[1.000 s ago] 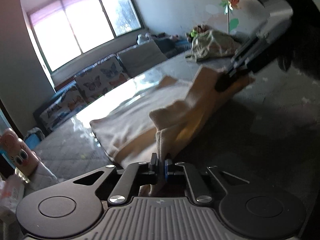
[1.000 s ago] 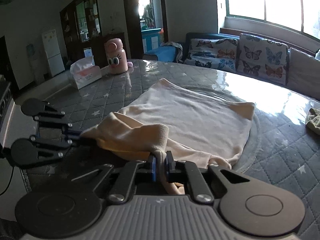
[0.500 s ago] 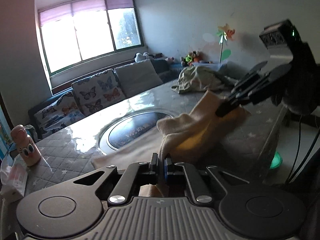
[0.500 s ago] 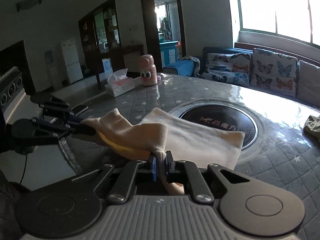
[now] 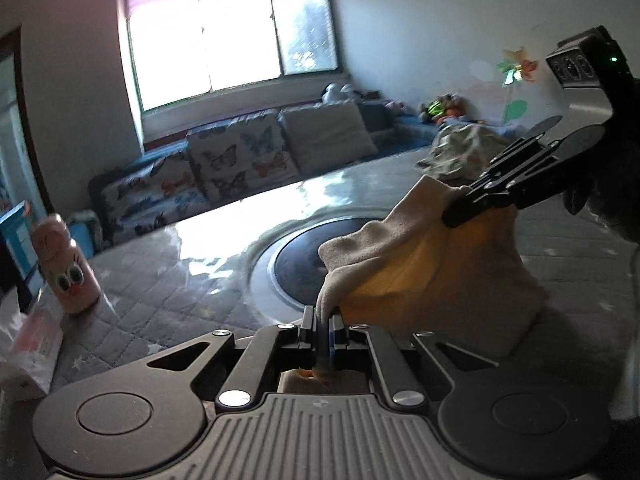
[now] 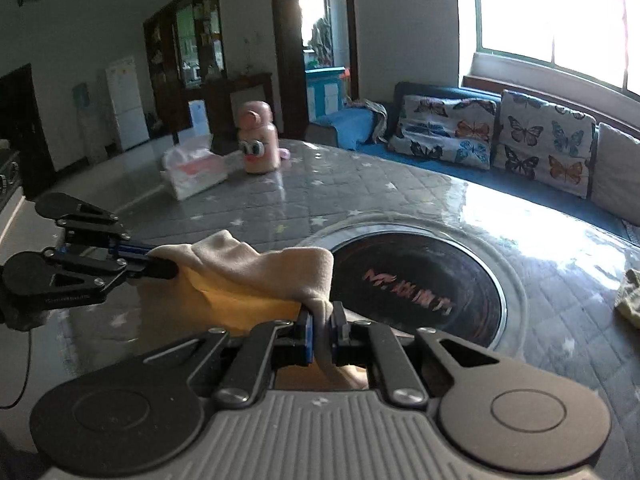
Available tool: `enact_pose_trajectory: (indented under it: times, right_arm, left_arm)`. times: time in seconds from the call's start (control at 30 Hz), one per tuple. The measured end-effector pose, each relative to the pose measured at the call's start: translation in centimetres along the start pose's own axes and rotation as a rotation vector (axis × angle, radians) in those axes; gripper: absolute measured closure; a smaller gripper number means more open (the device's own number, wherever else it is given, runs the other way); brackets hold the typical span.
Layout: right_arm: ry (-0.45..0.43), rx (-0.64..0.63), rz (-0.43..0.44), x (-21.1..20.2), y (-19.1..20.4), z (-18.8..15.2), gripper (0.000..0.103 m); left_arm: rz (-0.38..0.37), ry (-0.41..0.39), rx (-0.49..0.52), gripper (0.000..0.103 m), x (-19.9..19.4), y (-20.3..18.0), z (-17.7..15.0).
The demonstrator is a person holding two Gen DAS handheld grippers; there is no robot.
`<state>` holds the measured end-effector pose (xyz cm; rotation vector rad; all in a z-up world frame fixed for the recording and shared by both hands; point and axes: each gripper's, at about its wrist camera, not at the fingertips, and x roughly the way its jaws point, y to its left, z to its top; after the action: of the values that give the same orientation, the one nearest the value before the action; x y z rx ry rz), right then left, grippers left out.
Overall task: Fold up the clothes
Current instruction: 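Carry the hem with both grippers over the shirt toward the collar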
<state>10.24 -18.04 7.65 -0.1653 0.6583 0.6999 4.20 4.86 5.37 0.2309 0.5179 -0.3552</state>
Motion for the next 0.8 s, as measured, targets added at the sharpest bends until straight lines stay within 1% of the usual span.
enact_pose_trajectory:
  times: [0.13, 0.17, 0.23, 0.3, 0.33, 0.37, 0.43, 0.5, 0.57, 0.67, 0.73, 0.77, 0.8]
  right_arm:
    - [0.032, 0.036, -0.021, 4.6, -1.5, 0.2, 0.095]
    - [0.041, 0.052, -0.036, 5.8, -1.9, -0.1, 0.094]
    - [0.070, 0.122, -0.056, 8.1, -3.1, -1.0, 0.091]
    - [0.096, 0.172, -0.069, 9.6, -3.9, -2.0, 0.085]
    - [0.103, 0.181, -0.071, 9.9, -4.1, -2.4, 0.085]
    - [0.103, 0.181, -0.076, 9.9, -4.1, -2.8, 0.083]
    - [0.087, 0.185, -0.082, 9.2, -4.2, -3.0, 0.082]
    - [0.060, 0.189, -0.090, 8.3, -4.2, -2.9, 0.082]
    - [0.026, 0.194, -0.096, 7.2, -4.1, -2.7, 0.082]
    - [0.005, 0.205, -0.079, 5.7, -4.0, -2.6, 0.082]
    - [0.003, 0.200, -0.063, 5.1, -3.6, -2.6, 0.082]
    - [0.008, 0.193, -0.054, 5.0, -3.4, -2.6, 0.082]
    - [0.015, 0.182, -0.047, 5.1, -3.2, -2.6, 0.082]
  left_arm:
    - [0.035, 0.064, -0.032, 0.096, 4.1, 1.6, -0.4]
    - [0.034, 0.084, -0.044, 0.094, 5.0, 1.8, -0.7]
    - [0.050, 0.120, -0.049, 0.093, 6.7, 2.1, -1.2]
    - [0.066, 0.137, -0.043, 0.088, 7.5, 2.0, -1.6]
    - [0.070, 0.139, -0.038, 0.087, 7.6, 2.0, -1.6]
    - [0.073, 0.136, -0.031, 0.084, 7.5, 2.1, -1.5]
    - [0.083, 0.127, -0.019, 0.079, 7.3, 2.3, -1.2]
    - [0.098, 0.126, -0.019, 0.069, 7.3, 2.8, -0.8]
    - [0.115, 0.121, -0.016, 0.068, 7.2, 2.9, -0.5]
    - [0.142, 0.097, -0.009, 0.070, 6.8, 3.0, 0.4]
    - [0.132, 0.084, -0.043, 0.077, 6.5, 3.0, 1.0]
    - [0.119, 0.079, -0.063, 0.083, 6.3, 2.9, 1.2]
    - [0.093, 0.079, -0.075, 0.085, 6.3, 2.6, 1.4]
